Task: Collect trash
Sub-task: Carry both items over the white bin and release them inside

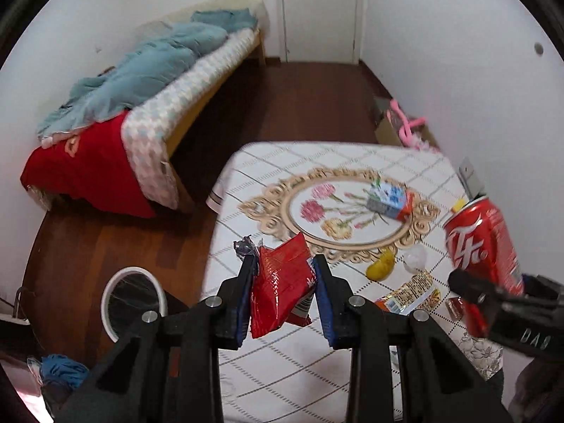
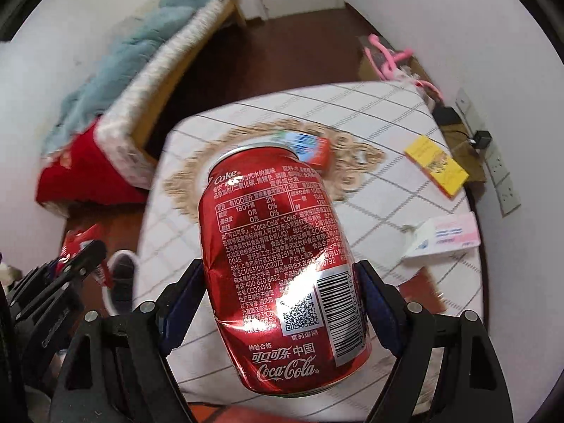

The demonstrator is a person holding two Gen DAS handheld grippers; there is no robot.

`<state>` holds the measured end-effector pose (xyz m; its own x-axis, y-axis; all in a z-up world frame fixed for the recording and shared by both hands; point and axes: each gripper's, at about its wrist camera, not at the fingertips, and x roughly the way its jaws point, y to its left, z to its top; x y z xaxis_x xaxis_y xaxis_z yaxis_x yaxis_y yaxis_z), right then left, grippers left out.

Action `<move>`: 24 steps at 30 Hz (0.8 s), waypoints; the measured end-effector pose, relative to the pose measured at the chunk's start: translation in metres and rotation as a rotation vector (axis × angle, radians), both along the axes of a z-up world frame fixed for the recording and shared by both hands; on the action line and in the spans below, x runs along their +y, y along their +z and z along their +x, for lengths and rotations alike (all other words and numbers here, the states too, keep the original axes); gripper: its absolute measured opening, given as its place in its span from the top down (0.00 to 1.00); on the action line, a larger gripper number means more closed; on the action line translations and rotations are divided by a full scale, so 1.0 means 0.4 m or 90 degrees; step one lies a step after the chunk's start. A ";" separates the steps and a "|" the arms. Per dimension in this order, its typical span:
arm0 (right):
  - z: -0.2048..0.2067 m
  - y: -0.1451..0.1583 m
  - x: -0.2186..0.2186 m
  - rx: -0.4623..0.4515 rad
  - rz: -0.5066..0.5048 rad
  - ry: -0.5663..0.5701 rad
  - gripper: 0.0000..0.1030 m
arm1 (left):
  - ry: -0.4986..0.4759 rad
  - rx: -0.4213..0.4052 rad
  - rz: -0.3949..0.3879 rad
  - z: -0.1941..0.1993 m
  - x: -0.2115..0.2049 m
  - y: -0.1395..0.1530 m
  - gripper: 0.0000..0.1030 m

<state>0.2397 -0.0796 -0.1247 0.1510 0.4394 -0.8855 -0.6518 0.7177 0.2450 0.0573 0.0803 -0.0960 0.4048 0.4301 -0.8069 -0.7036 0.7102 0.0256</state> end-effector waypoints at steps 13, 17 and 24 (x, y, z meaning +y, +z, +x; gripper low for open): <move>-0.368 0.148 0.240 -0.017 0.087 0.138 0.17 | 0.116 -0.036 0.028 -0.387 0.214 0.075 0.72; -0.491 0.093 0.403 0.001 0.071 0.199 0.17 | 0.187 -0.014 0.004 -0.514 0.342 -0.006 0.73; -0.659 -0.115 0.694 0.039 -0.006 0.288 0.17 | 0.281 0.044 -0.070 -0.670 0.552 -0.200 0.73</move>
